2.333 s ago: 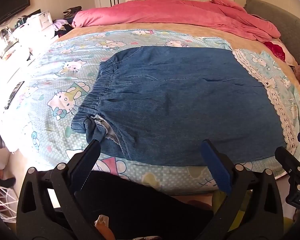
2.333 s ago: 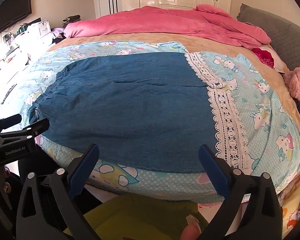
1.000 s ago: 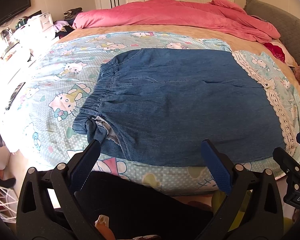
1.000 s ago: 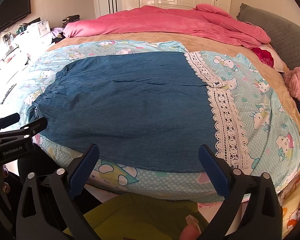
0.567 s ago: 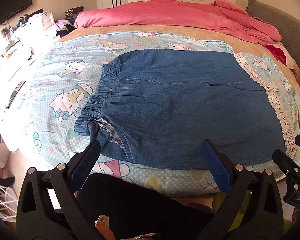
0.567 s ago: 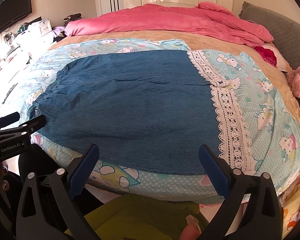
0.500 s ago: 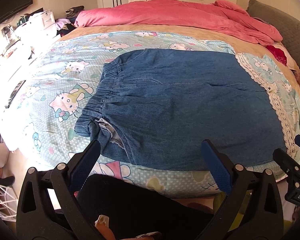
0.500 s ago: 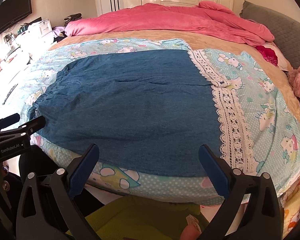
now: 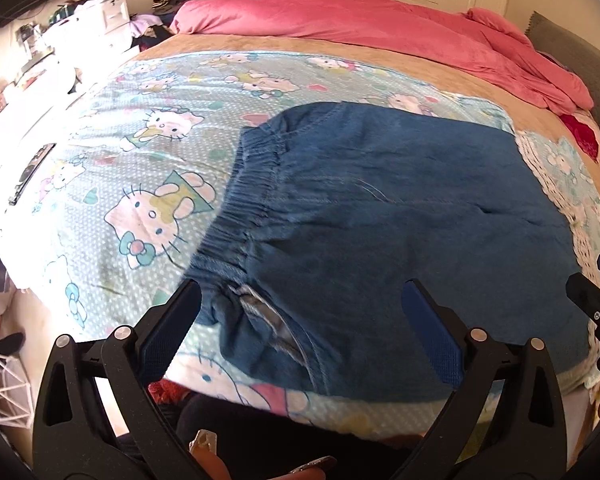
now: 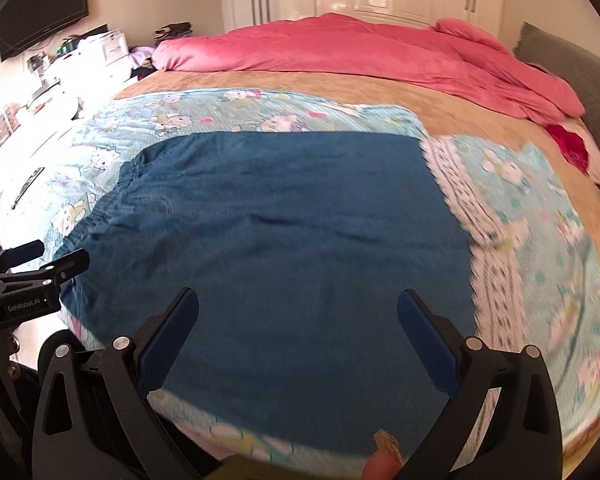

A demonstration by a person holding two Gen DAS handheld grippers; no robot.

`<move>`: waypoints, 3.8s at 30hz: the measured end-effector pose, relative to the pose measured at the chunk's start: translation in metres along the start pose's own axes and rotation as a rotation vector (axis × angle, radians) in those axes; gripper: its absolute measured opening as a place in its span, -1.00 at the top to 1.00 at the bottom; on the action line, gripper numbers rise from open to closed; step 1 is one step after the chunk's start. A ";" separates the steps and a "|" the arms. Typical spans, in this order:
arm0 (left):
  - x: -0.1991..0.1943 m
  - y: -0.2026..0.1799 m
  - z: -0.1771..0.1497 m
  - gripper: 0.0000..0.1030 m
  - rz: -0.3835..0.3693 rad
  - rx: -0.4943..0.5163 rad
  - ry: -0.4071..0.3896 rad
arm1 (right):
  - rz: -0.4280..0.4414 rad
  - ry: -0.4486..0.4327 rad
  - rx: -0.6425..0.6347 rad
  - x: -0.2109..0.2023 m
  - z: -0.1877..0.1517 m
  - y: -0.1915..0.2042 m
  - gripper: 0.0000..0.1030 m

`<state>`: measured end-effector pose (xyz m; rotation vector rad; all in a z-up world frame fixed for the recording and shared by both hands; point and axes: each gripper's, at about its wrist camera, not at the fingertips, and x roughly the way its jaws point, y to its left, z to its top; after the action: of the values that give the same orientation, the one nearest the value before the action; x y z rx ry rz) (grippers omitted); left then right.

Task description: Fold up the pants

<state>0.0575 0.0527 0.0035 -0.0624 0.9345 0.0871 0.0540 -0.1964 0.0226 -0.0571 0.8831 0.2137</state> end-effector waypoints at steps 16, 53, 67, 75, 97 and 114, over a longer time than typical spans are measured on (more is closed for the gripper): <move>0.053 0.039 0.090 -0.82 0.032 -0.050 -0.008 | 0.042 0.036 -0.138 0.094 0.090 0.012 -0.92; 0.117 0.050 0.129 0.47 -0.108 0.094 -0.021 | 0.290 0.246 -0.525 0.224 0.164 0.084 0.86; 0.030 0.042 0.099 0.47 -0.126 0.170 -0.192 | 0.321 -0.035 -0.384 0.060 0.115 0.066 0.92; -0.007 0.047 0.048 0.47 -0.101 0.279 -0.198 | 0.372 -0.056 -0.387 0.016 0.051 0.077 0.92; 0.003 0.073 -0.021 0.21 -0.055 0.215 -0.025 | 0.453 0.118 -0.462 0.027 -0.036 0.115 0.85; -0.040 0.076 -0.021 0.20 -0.125 0.118 -0.074 | 0.478 0.153 -0.457 0.030 -0.046 0.121 0.71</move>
<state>0.0097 0.1243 0.0225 -0.0082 0.8583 -0.0815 0.0127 -0.0800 -0.0251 -0.2914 0.9769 0.8661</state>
